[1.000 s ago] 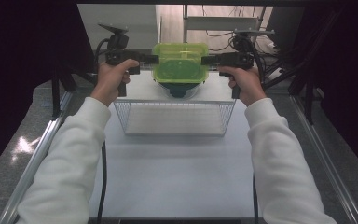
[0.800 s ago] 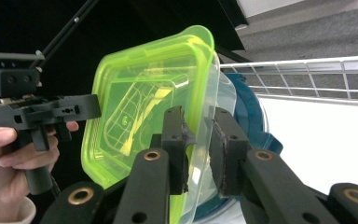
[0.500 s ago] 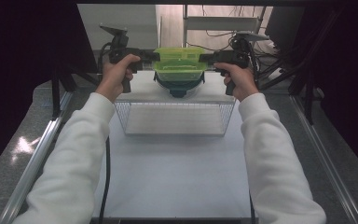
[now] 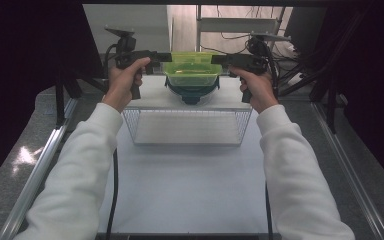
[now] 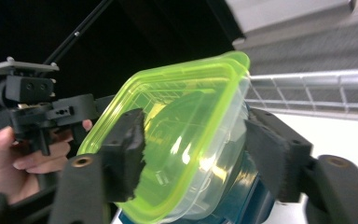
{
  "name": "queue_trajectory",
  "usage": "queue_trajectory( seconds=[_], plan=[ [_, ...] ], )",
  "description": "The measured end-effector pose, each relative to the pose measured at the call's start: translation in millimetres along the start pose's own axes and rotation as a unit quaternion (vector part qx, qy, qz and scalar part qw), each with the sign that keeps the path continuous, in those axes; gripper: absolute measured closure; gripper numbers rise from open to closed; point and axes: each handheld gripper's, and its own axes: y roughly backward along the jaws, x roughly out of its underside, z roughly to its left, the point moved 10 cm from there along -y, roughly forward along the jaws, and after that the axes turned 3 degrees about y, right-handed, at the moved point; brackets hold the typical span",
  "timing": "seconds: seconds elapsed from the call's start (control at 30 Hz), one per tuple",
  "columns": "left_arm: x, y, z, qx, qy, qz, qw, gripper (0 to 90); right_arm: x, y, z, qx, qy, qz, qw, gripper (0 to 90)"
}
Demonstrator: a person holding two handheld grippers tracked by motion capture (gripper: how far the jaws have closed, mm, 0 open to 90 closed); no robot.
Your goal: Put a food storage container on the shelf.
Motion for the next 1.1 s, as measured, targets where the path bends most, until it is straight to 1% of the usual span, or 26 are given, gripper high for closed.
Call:
queue_trajectory(
  seconds=[0.07,0.17,0.2,0.33,0.4,0.43,0.53,0.63,0.67,0.7,0.73,0.77,0.87,0.97,1.07,1.1],
  plan=[
    [0.3,6.7,-3.6,-0.002,-0.013,-0.007,0.9999,25.7,-0.1,5.9,6.1,0.006,0.026,-0.003,0.9996,32.3],
    [3.8,17.0,-8.5,-0.016,-0.035,-0.013,0.9992,24.0,1.6,14.7,14.1,0.018,0.059,-0.004,0.9981,29.0],
    [5.6,20.8,-10.1,-0.017,-0.047,-0.013,0.9987,23.6,2.9,18.0,16.1,0.021,0.068,-0.001,0.9975,28.5],
    [14.3,34.6,-17.4,-0.023,-0.072,-0.016,0.997,23.0,9.7,28.7,23.2,0.026,0.092,0.0,0.9954,27.1],
    [21.3,41.4,-20.0,-0.028,-0.083,-0.015,0.996,23.0,15.9,33.3,24.8,0.029,0.104,0.007,0.9941,26.7],
    [24.0,43.5,-21.2,-0.03,-0.085,-0.015,0.9958,22.9,20.0,36.1,25.6,0.031,0.112,0.011,0.9932,26.6],
    [35.8,50.8,-22.7,-0.048,-0.105,-0.011,0.9933,22.8,29.3,42.2,26.7,0.036,0.127,0.018,0.9911,26.6],
    [46.7,55.7,-23.8,-0.054,-0.114,-0.006,0.992,22.7,40.1,47.4,25.6,0.039,0.137,0.026,0.9895,26.5],
    [50.7,57.8,-24.6,-0.055,-0.118,-0.006,0.9915,22.7,43.7,49.7,25.1,0.04,0.136,0.027,0.9894,26.6],
    [55.2,60.1,-25.8,-0.054,-0.121,-0.005,0.9911,22.7,46.8,52.1,24.7,0.04,0.137,0.027,0.9893,26.7],
    [62.6,63.3,-26.5,-0.057,-0.127,0.001,0.9902,23.2,51.2,55.0,24.8,0.039,0.137,0.031,0.9893,27.2],
    [67.2,65.2,-26.8,-0.058,-0.131,0.004,0.9896,23.5,57.8,59.5,25.2,0.037,0.141,0.038,0.9886,27.2],
    [87.0,73.4,-26.4,-0.069,-0.144,0.011,0.9871,23.5,73.0,70.6,25.5,0.043,0.156,0.04,0.986,27.2],
    [107.3,81.4,-26.7,-0.072,-0.152,0.015,0.9857,22.7,92.3,83.8,23.7,0.048,0.165,0.041,0.9843,27.1],
    [132.4,88.9,-24.3,-0.077,-0.16,0.013,0.984,21.4,110.9,98.5,20.6,0.051,0.175,0.036,0.9826,27.1],
    [141.7,89.7,-22.0,-0.078,-0.161,0.015,0.9838,21.2,117.7,103.0,19.2,0.05,0.178,0.037,0.9821,27.0]
  ],
)
